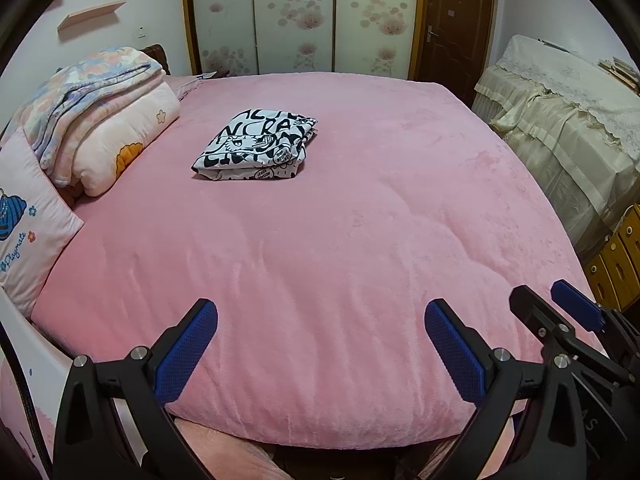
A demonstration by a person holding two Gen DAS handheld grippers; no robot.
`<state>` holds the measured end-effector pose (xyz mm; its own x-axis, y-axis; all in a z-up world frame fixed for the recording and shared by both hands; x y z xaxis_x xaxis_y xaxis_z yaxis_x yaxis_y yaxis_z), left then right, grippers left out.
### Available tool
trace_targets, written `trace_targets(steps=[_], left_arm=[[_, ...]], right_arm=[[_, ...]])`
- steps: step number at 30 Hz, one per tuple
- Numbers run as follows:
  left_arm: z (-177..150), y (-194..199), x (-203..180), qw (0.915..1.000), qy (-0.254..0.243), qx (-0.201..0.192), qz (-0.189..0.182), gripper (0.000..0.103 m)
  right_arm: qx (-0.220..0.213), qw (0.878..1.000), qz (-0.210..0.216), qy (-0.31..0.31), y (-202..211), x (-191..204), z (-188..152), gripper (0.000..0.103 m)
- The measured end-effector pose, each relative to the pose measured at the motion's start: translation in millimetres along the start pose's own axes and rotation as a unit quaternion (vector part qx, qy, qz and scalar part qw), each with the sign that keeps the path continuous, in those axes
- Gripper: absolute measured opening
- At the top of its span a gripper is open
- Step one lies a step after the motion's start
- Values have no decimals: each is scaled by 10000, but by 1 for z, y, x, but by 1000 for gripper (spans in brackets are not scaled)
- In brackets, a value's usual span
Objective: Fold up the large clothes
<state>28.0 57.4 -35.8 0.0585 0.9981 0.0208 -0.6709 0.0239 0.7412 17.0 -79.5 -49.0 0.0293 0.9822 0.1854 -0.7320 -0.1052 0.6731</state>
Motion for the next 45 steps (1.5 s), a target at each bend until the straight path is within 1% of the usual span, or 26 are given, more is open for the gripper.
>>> trace_targets(steps=[12, 30, 36, 45], left_arm=[[-2, -2, 1, 9999, 82, 84, -43, 102], [-3, -6, 2, 9999, 70, 136, -74, 102], [-3, -10, 1, 9998, 59, 193, -76, 102], [-2, -14, -2, 9997, 32, 244, -52, 102]], right_arm=[[11, 10000, 15, 25, 2, 1, -2, 60], [39, 10000, -28, 20, 3, -4, -4, 60], [88, 9999, -50, -14, -2, -10, -6, 59], [125, 9999, -77, -17, -7, -8, -8, 60]])
Point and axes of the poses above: each gripper's, at about its wrist camera, not at the fingertips, and y roughly against the way its jaws point, x to its left, z to its top, the point moved 3 cm from there along -y, roughly the way its jaws point, and after that the axes turned 3 degrees about -y, right-handed, at the moved point
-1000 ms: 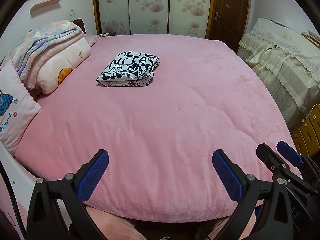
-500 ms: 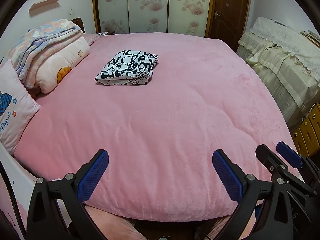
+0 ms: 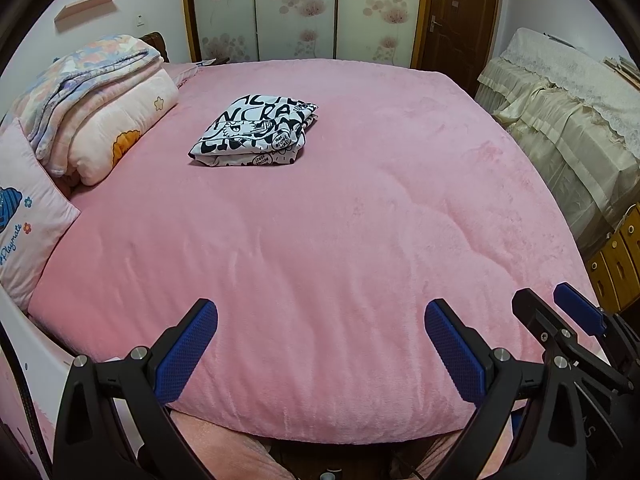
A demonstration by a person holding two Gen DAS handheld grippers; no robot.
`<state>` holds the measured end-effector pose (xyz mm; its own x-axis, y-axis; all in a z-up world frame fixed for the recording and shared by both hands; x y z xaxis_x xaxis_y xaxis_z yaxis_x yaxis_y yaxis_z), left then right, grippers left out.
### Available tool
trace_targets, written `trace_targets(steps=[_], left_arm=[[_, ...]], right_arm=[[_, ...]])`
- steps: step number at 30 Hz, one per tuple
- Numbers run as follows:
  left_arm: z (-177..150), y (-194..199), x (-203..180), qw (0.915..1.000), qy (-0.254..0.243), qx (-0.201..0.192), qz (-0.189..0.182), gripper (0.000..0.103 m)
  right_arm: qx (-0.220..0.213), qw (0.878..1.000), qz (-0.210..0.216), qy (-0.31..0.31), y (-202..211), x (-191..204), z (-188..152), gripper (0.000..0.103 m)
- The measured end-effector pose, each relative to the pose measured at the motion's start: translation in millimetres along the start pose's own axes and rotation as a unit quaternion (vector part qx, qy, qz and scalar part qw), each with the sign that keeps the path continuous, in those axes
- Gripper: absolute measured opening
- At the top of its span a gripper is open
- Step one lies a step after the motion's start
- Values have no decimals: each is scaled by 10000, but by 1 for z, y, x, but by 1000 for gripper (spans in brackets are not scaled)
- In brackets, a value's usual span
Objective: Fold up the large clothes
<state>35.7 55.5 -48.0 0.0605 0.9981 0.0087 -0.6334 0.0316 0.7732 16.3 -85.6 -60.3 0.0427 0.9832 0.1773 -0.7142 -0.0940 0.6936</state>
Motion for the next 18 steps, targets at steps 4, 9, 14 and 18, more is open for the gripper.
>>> trace_targets(steps=[4, 9, 14, 18], left_arm=[[0, -1, 0, 10000, -10, 17, 2, 102], [1, -3, 0, 10000, -2, 60, -3, 102], [1, -4, 1, 10000, -19, 78, 1, 102], [1, -5, 1, 9999, -43, 102, -32, 102]], right_arm=[[18, 10000, -5, -5, -2, -1, 0, 60], [31, 10000, -9, -14, -5, -1, 0, 60], [36, 10000, -9, -15, -5, -1, 0, 59], [47, 10000, -34, -29, -8, -3, 1, 60]])
Point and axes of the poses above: each gripper's, at about its wrist camera, not at the fingertips, and y roughly against the way its jaws point, x to its left, z to its top, the point moved 3 cm from there along -y, roughly the way its jaws point, and after that the axes turned 3 degrees about -y, right-handed, at the moved point
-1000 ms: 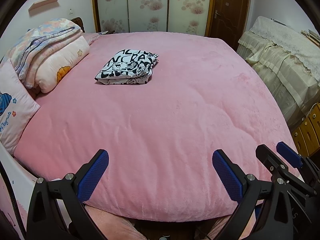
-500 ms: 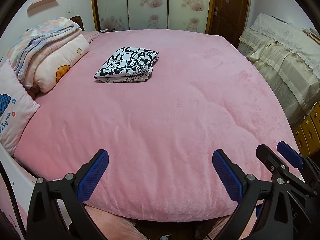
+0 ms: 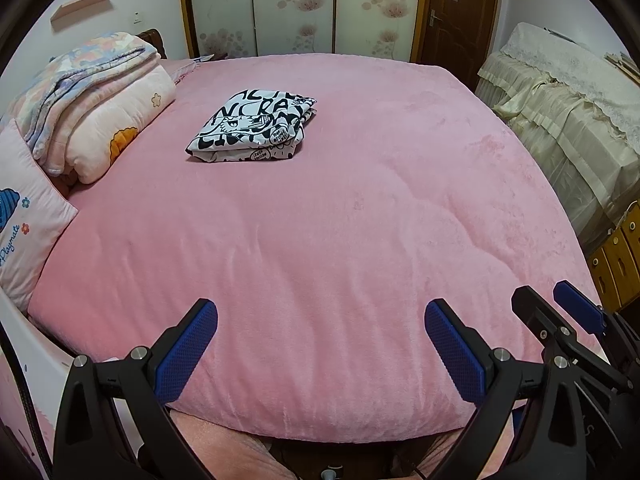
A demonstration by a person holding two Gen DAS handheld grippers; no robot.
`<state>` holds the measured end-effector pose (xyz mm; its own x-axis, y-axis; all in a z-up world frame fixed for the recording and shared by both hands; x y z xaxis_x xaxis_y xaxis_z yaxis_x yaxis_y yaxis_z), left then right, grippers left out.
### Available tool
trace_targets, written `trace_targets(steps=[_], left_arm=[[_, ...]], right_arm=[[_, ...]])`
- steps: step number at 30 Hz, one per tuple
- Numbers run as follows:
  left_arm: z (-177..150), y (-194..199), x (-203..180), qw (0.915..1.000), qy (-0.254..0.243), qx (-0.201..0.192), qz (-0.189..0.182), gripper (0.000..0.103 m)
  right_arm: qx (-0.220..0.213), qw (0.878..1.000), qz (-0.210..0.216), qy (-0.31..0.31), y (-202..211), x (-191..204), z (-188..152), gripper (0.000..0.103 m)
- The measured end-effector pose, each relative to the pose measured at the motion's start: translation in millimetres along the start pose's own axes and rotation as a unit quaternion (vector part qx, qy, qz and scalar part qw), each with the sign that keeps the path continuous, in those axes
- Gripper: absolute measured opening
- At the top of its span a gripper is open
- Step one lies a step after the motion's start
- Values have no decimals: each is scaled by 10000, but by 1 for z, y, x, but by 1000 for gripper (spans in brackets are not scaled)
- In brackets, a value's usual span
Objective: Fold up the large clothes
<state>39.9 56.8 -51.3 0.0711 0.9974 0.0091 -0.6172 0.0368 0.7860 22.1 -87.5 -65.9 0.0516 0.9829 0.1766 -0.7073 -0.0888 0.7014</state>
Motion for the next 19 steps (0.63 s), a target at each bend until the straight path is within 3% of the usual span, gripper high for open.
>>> trace_targets(steps=[19], left_arm=[[-1, -3, 4, 9999, -4, 70, -82, 102]], right_arm=[[12, 10000, -19, -48, -3, -1, -3, 59]])
Point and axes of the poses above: each gripper's, at about its wrist camera, not at the fingertips, and y roughly against the way its jaws point, x to its left, z to its top, the point moved 3 cm from there along -y, roughly the way its jaws point, and after that the axes turned 3 degrees about -y, right-handed, at the moved point
